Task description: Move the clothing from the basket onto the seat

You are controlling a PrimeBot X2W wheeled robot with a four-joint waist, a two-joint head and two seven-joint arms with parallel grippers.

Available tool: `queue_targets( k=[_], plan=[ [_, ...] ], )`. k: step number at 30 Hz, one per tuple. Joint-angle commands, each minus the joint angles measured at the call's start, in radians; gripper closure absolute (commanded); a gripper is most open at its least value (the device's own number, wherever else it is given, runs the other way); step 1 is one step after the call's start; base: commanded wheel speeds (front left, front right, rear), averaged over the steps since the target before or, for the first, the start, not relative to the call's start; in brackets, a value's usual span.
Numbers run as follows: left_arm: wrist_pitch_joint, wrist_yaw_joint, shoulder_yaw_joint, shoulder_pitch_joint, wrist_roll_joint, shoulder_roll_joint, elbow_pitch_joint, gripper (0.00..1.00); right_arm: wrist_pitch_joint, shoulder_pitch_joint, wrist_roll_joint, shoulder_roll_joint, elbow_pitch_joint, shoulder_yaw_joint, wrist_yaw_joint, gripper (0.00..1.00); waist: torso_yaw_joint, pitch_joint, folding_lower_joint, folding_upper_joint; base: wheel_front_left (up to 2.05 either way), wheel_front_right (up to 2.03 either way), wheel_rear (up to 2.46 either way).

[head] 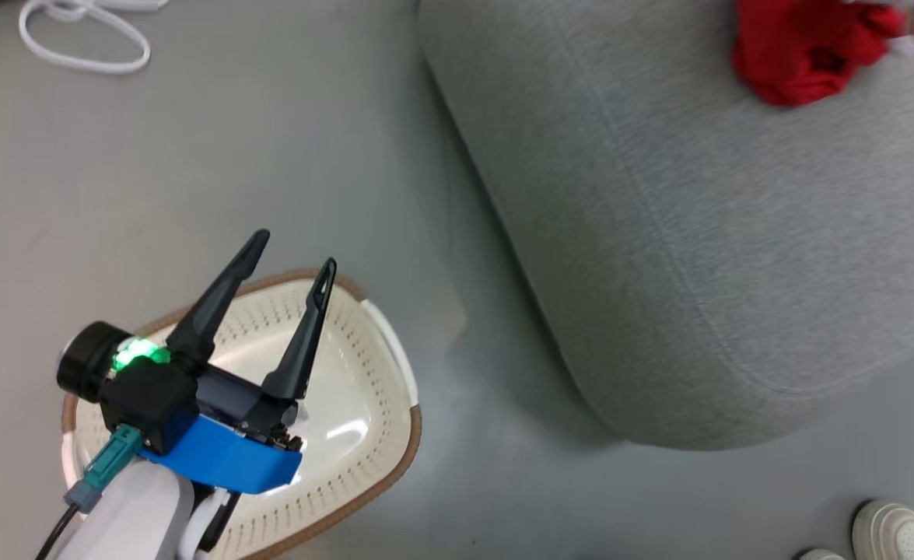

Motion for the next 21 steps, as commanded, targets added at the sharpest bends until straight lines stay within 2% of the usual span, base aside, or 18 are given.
queue_targets(
  k=[1,7,13,18,19,20,21],
  plan=[
    [0.004,0.004,0.005,-0.029,0.009,0.010,-0.019,0.00,0.011,-0.034,-0.010,-0.025,0.007,-0.041,0.000,1.00,0.063,0.092,-0.0002,0.0000,0.00,0.00,0.00],
    [0.016,0.012,0.011,-0.055,0.023,0.033,-0.088,0.00,0.014,-0.057,-0.060,-0.081,0.084,-0.142,0.000,1.00,0.107,0.184,-0.0002,0.0000,0.00,0.00,0.00],
    [0.024,0.017,0.013,-0.071,0.031,0.048,-0.129,0.00,-0.032,-0.002,-0.104,-0.043,0.230,-0.221,0.000,1.00,0.125,0.235,-0.0002,0.0000,0.00,0.00,0.00],
    [0.023,0.017,0.006,-0.082,0.030,0.045,-0.127,0.00,-0.059,0.021,-0.150,-0.025,0.358,-0.246,0.000,1.00,0.134,0.238,-0.0002,0.0000,0.00,0.00,0.00],
    [0.021,0.018,0.006,-0.083,0.029,0.042,-0.125,0.00,-0.065,0.021,-0.153,-0.021,0.375,-0.248,0.000,0.87,0.136,0.234,-0.0002,0.0000,0.00,0.00,0.00],
    [0.019,0.018,0.005,-0.083,0.027,0.039,-0.122,0.00,-0.076,0.023,-0.151,-0.015,0.391,-0.246,0.000,0.40,0.137,0.228,-0.0002,0.0000,0.00,0.00,0.00],
    [0.019,0.018,0.004,-0.082,0.025,0.037,-0.118,0.00,-0.083,0.027,-0.153,-0.012,0.406,-0.245,0.000,0.00,0.138,0.221,-0.0002,0.0000,0.00,0.00,0.00]
  ],
)
